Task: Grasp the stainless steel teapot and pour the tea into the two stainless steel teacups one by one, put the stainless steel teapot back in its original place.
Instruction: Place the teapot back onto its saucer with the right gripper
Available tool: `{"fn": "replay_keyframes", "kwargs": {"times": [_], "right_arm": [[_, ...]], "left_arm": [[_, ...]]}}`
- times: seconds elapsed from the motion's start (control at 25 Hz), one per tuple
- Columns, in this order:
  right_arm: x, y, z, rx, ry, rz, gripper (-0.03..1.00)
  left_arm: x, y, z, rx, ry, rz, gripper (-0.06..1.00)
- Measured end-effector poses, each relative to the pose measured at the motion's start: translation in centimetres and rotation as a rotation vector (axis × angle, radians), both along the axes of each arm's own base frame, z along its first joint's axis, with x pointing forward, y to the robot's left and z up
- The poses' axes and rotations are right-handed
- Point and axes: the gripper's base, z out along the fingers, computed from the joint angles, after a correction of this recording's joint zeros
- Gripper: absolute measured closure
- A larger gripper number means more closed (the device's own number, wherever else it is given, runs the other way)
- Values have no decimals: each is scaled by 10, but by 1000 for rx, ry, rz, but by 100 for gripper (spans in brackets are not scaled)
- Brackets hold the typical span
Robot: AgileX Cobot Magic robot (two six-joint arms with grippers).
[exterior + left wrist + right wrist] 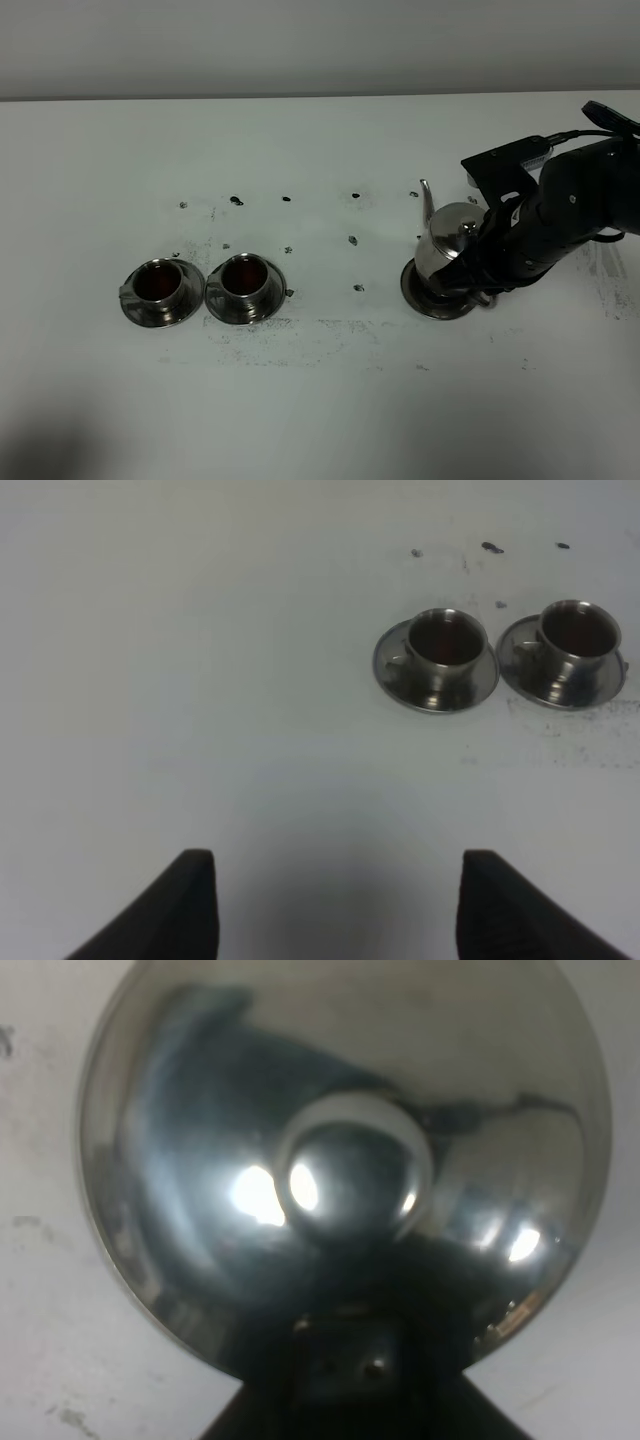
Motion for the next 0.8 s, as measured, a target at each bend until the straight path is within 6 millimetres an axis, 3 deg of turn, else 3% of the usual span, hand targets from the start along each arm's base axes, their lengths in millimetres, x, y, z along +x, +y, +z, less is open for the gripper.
{"fn": "replay_keyframes", "kwargs": {"times": [0.8], "right_arm": [[-2,5,-6,16,37,-14,76]], "left_arm": [[0,0,0,0,0,0,43]]}}
